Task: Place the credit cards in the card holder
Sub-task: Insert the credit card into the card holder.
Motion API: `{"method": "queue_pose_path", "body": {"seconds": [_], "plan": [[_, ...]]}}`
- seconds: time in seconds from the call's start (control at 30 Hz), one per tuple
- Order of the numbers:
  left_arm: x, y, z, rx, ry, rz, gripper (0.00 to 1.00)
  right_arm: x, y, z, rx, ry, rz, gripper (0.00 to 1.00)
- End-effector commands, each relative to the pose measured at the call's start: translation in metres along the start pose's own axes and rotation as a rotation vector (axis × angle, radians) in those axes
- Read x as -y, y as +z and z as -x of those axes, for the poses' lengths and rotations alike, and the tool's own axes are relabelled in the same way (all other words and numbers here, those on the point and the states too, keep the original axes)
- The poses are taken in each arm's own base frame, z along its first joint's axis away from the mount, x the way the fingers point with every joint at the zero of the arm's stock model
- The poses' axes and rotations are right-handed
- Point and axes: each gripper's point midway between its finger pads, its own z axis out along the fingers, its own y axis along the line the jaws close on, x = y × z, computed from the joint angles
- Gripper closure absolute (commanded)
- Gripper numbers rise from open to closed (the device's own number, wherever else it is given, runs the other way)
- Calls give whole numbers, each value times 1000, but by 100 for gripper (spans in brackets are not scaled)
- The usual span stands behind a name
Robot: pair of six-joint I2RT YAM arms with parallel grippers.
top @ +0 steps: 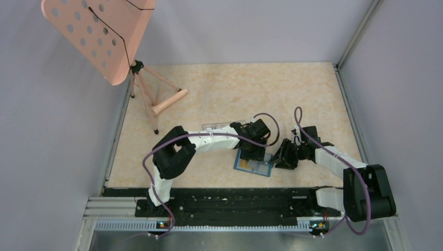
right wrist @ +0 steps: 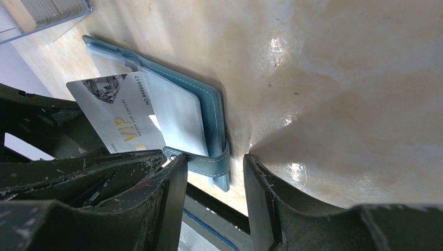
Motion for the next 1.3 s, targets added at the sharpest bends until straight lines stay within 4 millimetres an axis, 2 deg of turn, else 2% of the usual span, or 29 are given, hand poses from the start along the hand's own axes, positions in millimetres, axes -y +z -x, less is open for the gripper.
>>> {"method": "queue_pose_path", "body": {"seconds": [0.0, 0.43, 0.57, 0.77, 0.87, 0.97, 1.07, 1.27], "plan": [[1, -11, 8, 36, 22, 17, 42, 7, 4, -4, -2, -11, -20, 56], [-3, -30, 9, 73, 7, 13, 43, 7, 5, -5, -6, -8, -16, 56], [-2, -35, 9, 84, 1, 1, 47, 8, 5, -6, -9, -6, -14, 56], [-2, -34, 10, 90, -2, -3, 63, 9, 6, -8, -13, -4, -13, 56], [-8, -33, 11, 100, -4, 24, 78, 9, 6, -8, -14, -5, -13, 56], [-14, -32, 11, 106, -11, 51, 85, 9, 6, -8, -14, -1, -13, 56], [-14, -31, 10, 100, -17, 45, 98, 9, 6, -8, -13, 0, -13, 56], [-6, -24, 1, 52, -52, -48, 100, 9, 7, -9, -15, 0, -9, 57]]}}
